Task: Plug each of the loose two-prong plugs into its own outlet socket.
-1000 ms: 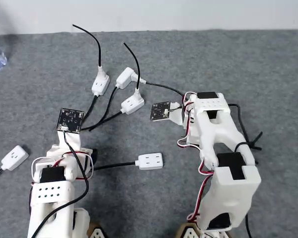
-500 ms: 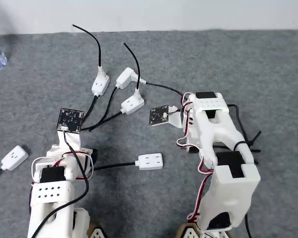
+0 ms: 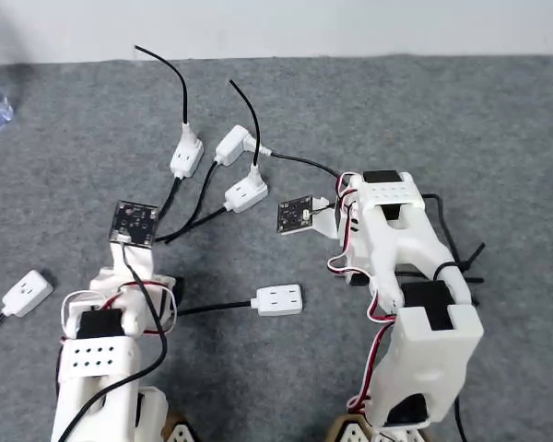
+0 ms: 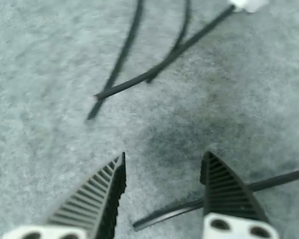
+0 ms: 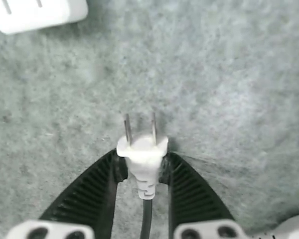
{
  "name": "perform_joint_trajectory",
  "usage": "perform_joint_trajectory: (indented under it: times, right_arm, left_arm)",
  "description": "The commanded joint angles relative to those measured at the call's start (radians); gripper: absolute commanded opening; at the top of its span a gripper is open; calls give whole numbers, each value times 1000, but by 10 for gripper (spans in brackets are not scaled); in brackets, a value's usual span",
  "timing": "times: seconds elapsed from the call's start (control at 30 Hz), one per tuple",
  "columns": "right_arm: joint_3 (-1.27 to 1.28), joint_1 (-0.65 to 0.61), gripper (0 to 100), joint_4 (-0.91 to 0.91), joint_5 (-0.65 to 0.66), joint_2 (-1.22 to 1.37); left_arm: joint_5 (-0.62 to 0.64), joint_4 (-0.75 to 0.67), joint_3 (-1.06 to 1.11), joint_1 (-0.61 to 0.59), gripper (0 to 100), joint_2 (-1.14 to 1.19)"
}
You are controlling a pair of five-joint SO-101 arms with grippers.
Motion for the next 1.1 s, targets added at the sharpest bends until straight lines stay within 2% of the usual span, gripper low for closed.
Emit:
perform_joint_trajectory:
  times: [0.0, 0.17, 0.27, 0.37, 0.53, 0.67, 0.83, 0.97, 1.0, 1.07]
  right_arm:
    - [21, -7, 9, 28, 2, 4]
    - [-28, -1, 8, 110, -126, -107]
    - [-32, -19, 8, 225, -135, -214]
    - [-32, -35, 8, 271, -226, -303]
    - [-32, -41, 8, 312, -347, -432]
    - [-31, -45, 8, 366, -411, -499]
    - [-12, -54, 8, 355, -520, -524]
    - [34, -84, 8, 278, -644, -532]
    - [46, -84, 8, 262, -669, -532]
    - [68, -82, 8, 222, -700, -532]
  left_arm:
    - [-3, 12, -10, 75, 229, -18]
    - [11, 48, -54, 157, 229, -20]
    - [78, 118, -159, 172, 231, -20]
    - [132, 189, -248, 262, 232, -20]
    - [370, 203, -340, 482, 231, -20]
    - [566, 120, -361, 534, 231, -20]
    - [736, 44, -291, 572, 231, -15]
    - [1077, -149, -143, 605, 232, -18]
    - [1128, -196, -120, 603, 232, -20]
    - [1148, -284, -77, 632, 232, -15]
